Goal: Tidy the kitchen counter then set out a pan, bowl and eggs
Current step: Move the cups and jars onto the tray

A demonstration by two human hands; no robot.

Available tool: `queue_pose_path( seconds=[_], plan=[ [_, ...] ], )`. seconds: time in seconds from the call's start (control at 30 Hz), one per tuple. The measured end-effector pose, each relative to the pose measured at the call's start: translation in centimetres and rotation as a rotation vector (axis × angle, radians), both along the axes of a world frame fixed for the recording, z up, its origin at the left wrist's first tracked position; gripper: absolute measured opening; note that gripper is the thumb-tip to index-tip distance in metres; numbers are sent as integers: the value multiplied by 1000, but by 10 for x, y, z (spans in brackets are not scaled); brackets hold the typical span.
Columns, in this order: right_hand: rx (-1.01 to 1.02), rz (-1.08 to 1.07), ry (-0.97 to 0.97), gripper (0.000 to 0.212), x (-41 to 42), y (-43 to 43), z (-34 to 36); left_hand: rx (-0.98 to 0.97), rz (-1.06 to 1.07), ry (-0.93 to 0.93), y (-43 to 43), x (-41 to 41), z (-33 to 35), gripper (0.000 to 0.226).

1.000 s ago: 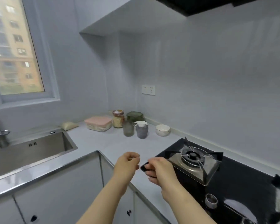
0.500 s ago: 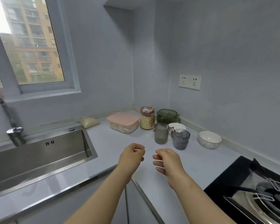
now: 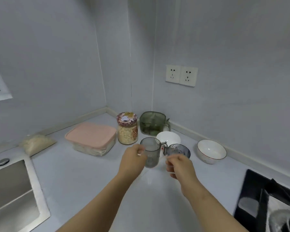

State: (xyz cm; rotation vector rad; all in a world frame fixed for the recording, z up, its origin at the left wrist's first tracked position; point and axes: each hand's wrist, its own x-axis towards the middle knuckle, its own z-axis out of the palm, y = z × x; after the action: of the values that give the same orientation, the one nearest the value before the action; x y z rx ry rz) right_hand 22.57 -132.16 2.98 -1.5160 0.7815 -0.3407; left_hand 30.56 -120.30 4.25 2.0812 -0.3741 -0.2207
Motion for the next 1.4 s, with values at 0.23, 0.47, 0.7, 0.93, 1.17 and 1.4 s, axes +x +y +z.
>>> queue_pose_path(
  seconds=[0.23,0.47,0.7,0.93,1.17,1.4],
  plan=[
    [-263,-234,79,15,50,-31,-7,329,-241,-272,-47,78,-16,52],
    [-518,-267,476,62,73,-52,-17,507,-446,-196,-73,118,-37,85],
    [-510,-51,624,97,88,-66,-37,645,-520,-151,-86,125,-46,104],
    [-644,73,670,92,83,-70,-42,738,-624,-185,-80,130,-37,91],
    [-695,234,684,89,68,-67,-37,897,-734,-269,-76,125,-31,75],
    [-697,255,713,86,59,-58,-39,957,-791,-348,-72,125,-32,78]
  ],
)
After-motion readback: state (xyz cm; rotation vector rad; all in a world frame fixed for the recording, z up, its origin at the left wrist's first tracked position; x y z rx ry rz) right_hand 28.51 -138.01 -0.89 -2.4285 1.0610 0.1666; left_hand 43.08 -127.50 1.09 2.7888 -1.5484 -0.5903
